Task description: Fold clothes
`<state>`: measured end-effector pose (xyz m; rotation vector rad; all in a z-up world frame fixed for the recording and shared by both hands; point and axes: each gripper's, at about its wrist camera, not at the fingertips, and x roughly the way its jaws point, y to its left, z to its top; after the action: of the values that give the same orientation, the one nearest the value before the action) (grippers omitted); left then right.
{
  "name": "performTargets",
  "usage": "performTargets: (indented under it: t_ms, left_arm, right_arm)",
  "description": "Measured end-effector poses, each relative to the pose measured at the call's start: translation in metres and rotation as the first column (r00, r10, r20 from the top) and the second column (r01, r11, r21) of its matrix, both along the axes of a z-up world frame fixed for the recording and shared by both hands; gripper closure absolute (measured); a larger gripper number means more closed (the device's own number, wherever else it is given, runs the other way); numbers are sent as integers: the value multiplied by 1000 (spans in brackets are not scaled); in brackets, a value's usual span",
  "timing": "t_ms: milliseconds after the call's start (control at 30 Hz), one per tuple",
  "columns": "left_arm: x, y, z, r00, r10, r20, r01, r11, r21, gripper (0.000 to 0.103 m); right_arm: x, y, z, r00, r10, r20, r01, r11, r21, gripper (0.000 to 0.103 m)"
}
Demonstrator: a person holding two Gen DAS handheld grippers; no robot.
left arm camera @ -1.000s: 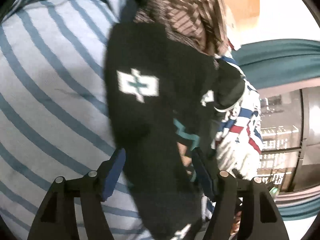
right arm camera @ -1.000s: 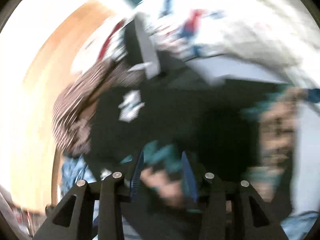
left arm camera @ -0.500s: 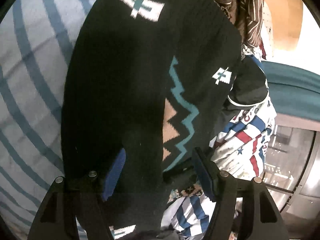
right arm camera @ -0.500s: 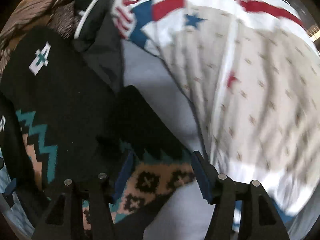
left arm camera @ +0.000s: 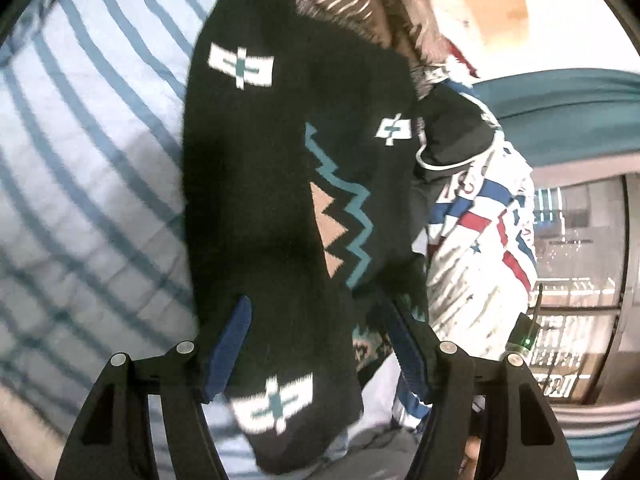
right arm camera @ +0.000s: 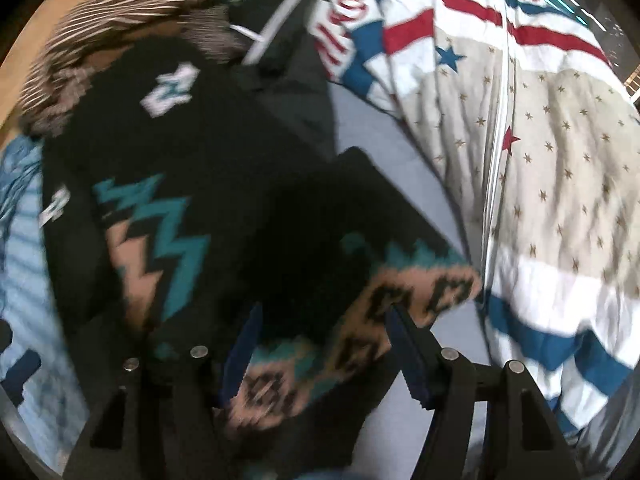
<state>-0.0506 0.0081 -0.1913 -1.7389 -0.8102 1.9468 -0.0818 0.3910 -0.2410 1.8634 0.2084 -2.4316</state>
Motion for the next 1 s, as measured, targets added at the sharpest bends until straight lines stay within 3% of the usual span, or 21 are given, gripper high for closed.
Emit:
performTargets:
  t_ms: [233,367,633,867,1000]
  left_arm:
    - [27,-24,59,989,32,-144,-41,997,-61,34]
    - [22,-21,63,989,44,-140,-55,995,-77,34]
    - [-4,-1,11,999,47,-10,-46,995,85,34]
    - [-49,47,-39,994,8,107,-25,987,159,34]
    - [-78,70,-47,992,13,129,-36,984,175,34]
  right_arm:
    - [40,-11,41,995,84,-46,-84,996,-14,33]
    - [33,-4,40,995,76,-60,-78,996,-34,33]
    - [14,39,15,999,-9,-40,6,997,-73,33]
    - [-45,62,-18,997,-75,2,75,989,-127,33]
    - [-69,68,-30,997,-67,39,73,983,-167,33]
